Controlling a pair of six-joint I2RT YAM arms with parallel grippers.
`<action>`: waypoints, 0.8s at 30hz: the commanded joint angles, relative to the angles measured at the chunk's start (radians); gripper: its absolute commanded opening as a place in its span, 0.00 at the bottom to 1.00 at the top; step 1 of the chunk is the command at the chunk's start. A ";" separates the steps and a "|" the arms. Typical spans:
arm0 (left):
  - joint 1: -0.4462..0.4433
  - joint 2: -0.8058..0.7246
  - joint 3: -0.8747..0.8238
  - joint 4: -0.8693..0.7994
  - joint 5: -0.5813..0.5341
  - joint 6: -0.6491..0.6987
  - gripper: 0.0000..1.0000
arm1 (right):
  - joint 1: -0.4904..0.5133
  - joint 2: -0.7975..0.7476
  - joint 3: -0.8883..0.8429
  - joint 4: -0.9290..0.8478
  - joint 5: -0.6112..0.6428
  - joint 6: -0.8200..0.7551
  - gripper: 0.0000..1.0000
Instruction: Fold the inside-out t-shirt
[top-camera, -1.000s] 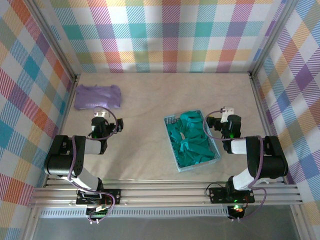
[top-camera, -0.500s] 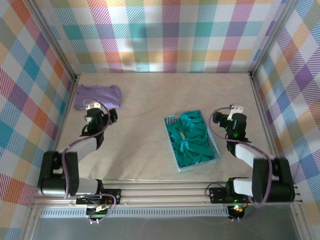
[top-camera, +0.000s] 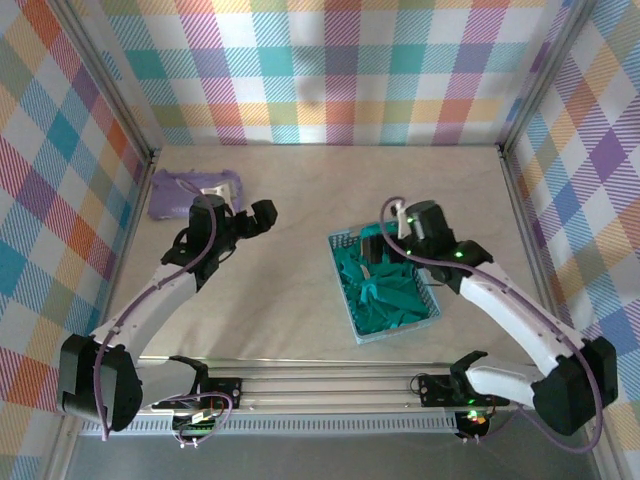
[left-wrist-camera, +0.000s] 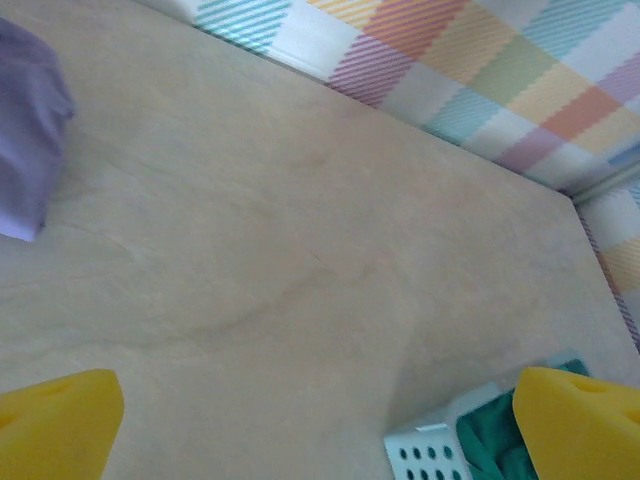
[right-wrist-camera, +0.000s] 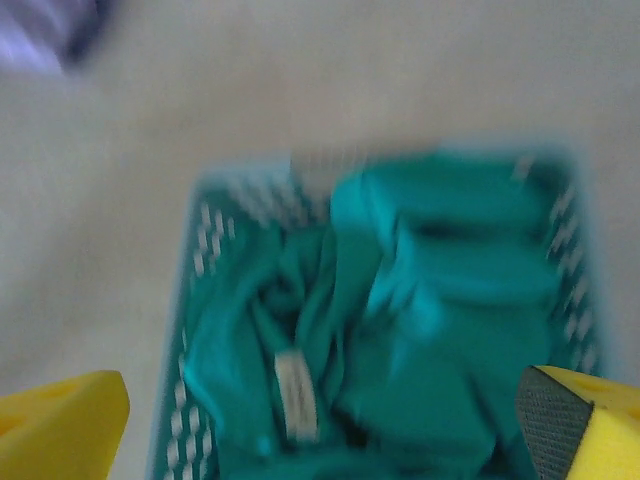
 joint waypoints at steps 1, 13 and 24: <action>-0.007 0.009 0.025 -0.086 -0.020 -0.023 1.00 | 0.040 0.051 0.008 -0.238 -0.016 0.058 1.00; -0.009 0.022 0.030 -0.151 -0.056 -0.024 1.00 | 0.040 0.516 0.045 0.054 0.026 0.080 0.64; 0.087 -0.120 -0.033 -0.198 -0.185 -0.050 1.00 | 0.047 -0.002 0.243 0.178 -0.115 -0.035 0.00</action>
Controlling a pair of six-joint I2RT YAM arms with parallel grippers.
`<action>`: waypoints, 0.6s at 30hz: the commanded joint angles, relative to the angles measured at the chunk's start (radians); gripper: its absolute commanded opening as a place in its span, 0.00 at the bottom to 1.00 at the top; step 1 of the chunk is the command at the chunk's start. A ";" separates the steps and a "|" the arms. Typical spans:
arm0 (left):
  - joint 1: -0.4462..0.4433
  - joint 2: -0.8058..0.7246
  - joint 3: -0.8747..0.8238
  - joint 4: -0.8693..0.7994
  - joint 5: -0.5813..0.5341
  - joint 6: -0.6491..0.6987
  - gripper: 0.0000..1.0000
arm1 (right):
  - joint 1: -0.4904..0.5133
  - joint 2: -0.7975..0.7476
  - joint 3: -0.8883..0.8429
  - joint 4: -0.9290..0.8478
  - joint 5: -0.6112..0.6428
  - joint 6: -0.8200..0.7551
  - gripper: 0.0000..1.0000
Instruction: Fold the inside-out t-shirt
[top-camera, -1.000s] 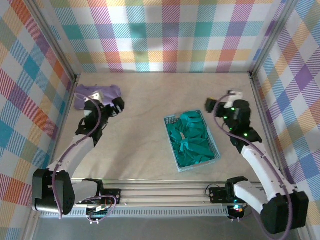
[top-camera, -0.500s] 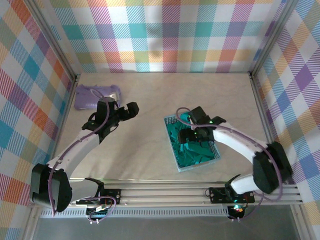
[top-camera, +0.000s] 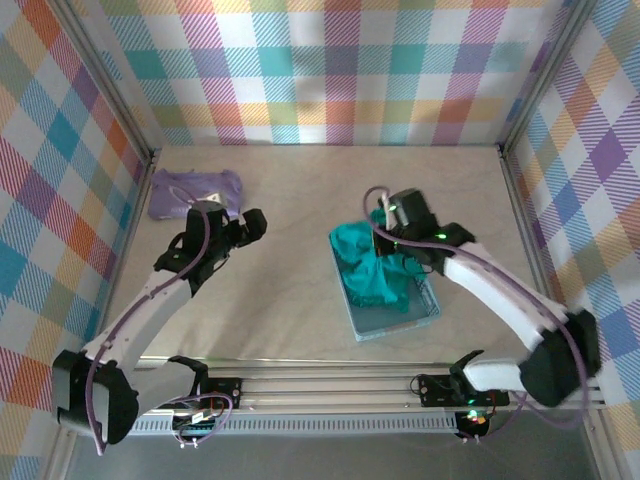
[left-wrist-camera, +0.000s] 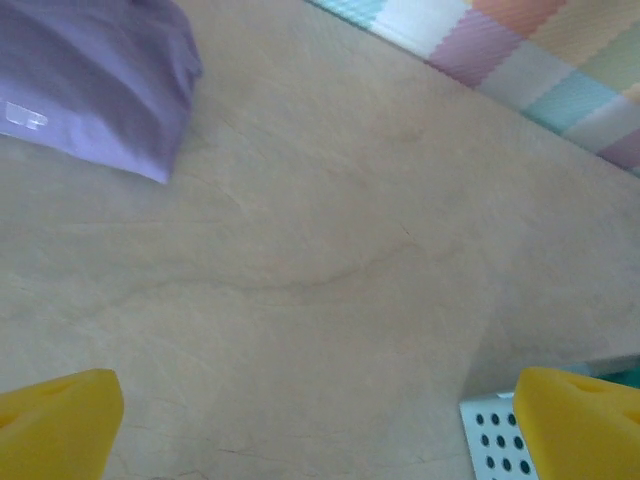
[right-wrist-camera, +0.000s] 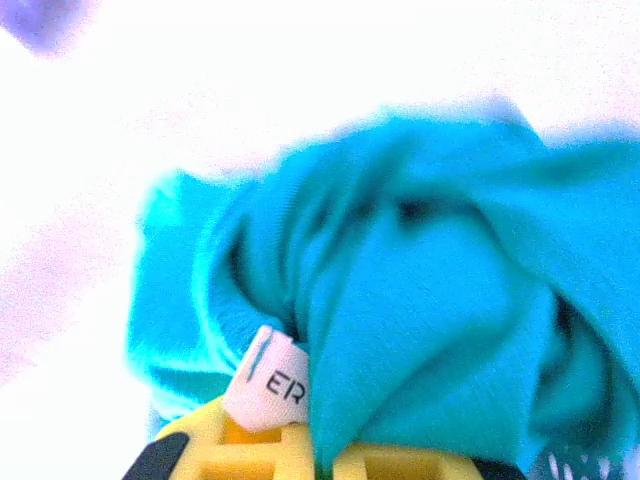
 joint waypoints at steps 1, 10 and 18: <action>0.097 -0.043 -0.019 -0.012 -0.021 -0.053 1.00 | 0.051 -0.064 0.094 0.202 -0.180 0.002 0.00; 0.231 -0.180 0.015 -0.203 -0.108 -0.151 1.00 | 0.249 0.206 0.331 0.449 -0.356 0.074 0.00; 0.343 -0.330 0.009 -0.282 -0.137 -0.205 1.00 | 0.277 0.502 0.482 0.490 -0.424 0.211 0.00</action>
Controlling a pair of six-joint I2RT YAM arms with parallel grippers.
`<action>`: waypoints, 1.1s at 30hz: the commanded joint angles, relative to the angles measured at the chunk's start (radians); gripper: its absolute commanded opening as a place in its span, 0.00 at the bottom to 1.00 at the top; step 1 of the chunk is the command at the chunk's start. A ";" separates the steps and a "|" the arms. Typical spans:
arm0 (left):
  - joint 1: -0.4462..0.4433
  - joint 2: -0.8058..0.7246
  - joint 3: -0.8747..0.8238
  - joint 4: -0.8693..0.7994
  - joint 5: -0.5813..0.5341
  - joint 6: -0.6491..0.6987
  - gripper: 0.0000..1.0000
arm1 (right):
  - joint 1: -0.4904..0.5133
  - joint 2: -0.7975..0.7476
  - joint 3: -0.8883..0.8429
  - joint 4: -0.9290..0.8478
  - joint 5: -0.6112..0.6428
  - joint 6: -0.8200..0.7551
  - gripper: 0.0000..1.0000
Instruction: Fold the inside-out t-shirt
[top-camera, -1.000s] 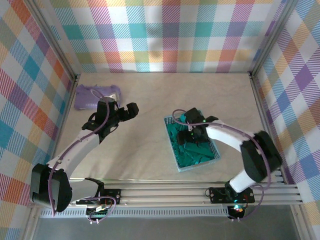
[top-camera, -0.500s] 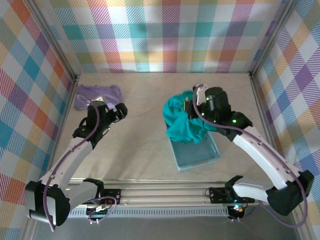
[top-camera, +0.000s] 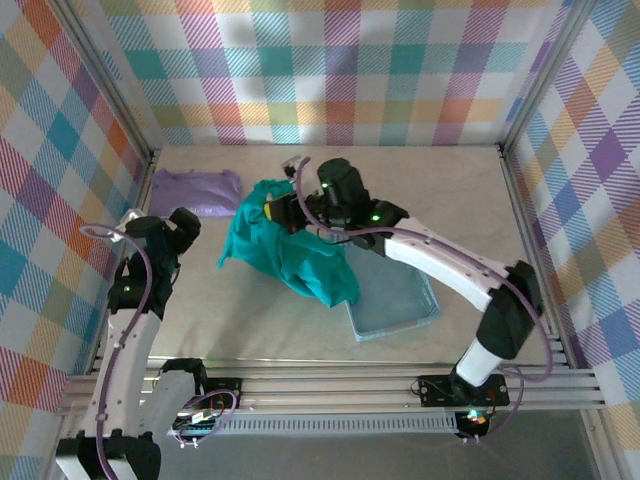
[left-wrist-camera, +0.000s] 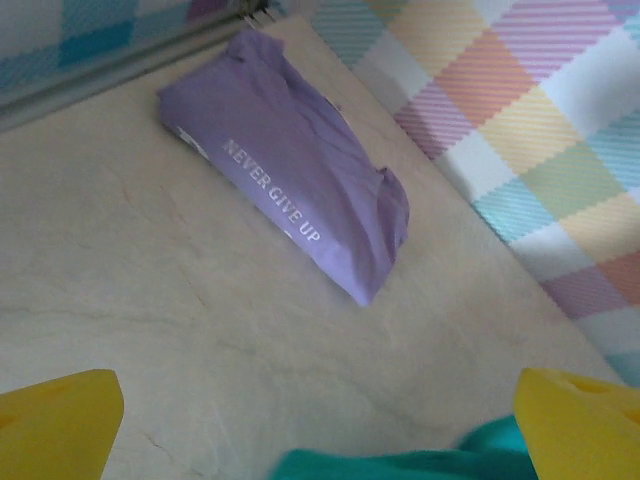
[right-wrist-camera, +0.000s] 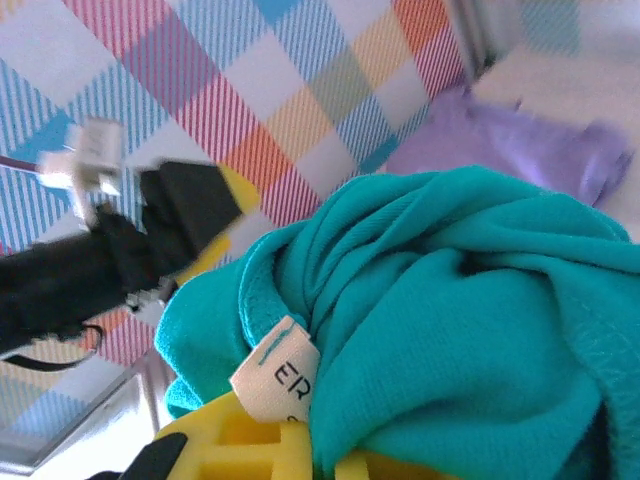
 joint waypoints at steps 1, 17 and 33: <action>0.018 -0.033 0.020 -0.062 -0.023 -0.017 1.00 | -0.001 0.101 0.113 0.058 -0.068 0.087 0.00; -0.805 0.398 -0.033 0.135 0.019 0.199 1.00 | -0.321 -0.239 -0.219 -0.697 0.496 -0.187 1.00; -0.828 0.849 0.048 0.247 0.040 0.250 0.47 | -0.564 0.020 -0.288 -0.570 0.392 -0.172 0.85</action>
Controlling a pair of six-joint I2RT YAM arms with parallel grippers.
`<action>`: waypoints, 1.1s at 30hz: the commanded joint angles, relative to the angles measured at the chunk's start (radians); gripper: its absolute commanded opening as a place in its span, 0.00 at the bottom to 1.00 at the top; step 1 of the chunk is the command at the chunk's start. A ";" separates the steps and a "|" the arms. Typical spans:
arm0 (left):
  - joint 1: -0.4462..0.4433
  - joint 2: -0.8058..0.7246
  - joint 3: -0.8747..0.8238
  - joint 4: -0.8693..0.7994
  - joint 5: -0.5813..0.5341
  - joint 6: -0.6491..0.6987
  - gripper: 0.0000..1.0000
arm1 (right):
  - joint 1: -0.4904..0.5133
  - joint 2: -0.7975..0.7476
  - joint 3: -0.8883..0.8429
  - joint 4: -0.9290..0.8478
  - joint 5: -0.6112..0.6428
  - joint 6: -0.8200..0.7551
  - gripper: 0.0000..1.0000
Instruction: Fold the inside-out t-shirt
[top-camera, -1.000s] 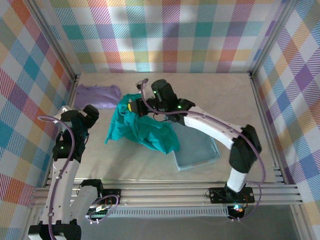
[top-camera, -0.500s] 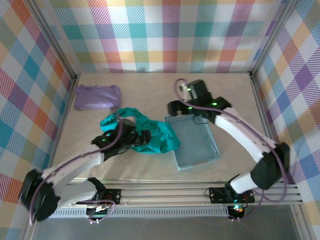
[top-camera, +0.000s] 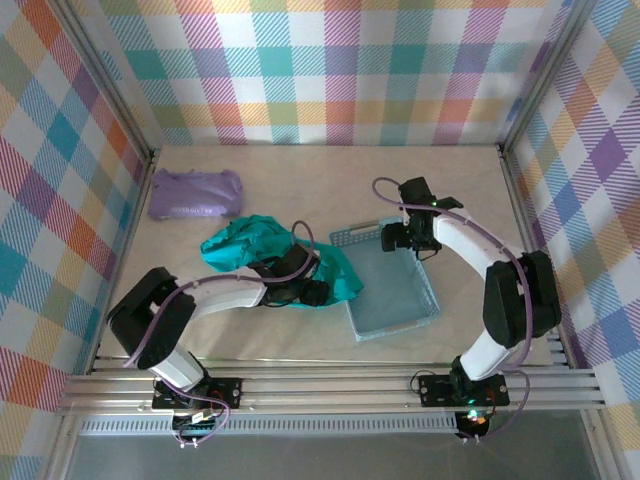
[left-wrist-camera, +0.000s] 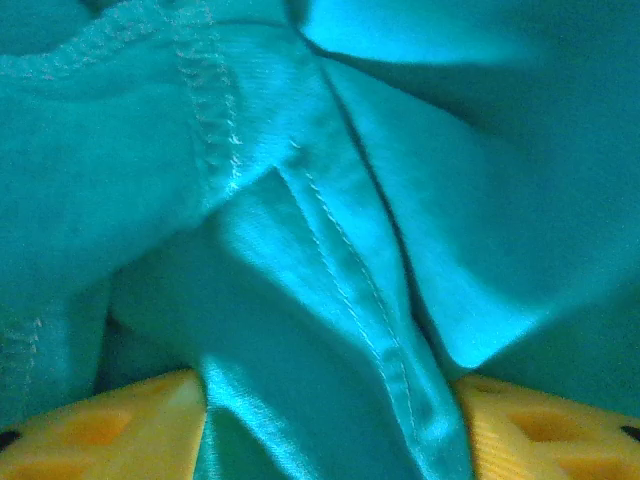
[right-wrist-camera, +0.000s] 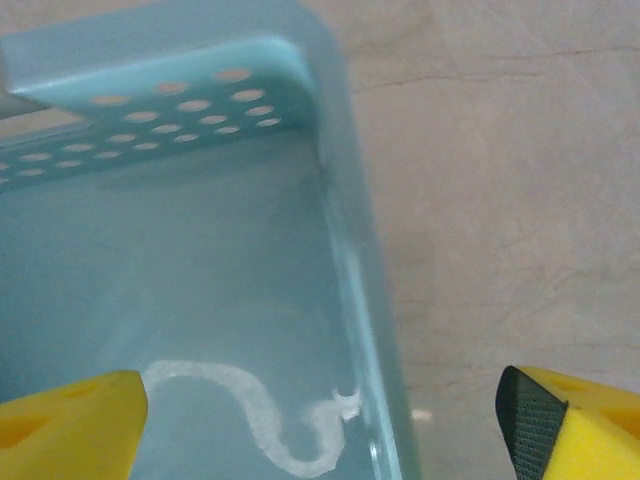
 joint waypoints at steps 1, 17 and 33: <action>0.019 0.051 0.039 -0.026 -0.173 -0.043 0.43 | -0.039 0.069 0.053 0.023 -0.027 0.002 0.80; 0.226 0.054 0.091 0.078 -0.200 -0.105 0.19 | -0.336 0.449 0.598 0.001 0.431 -0.372 0.27; 0.223 -0.078 0.085 0.029 -0.120 -0.101 0.50 | -0.063 0.261 0.354 0.098 -0.154 0.017 0.97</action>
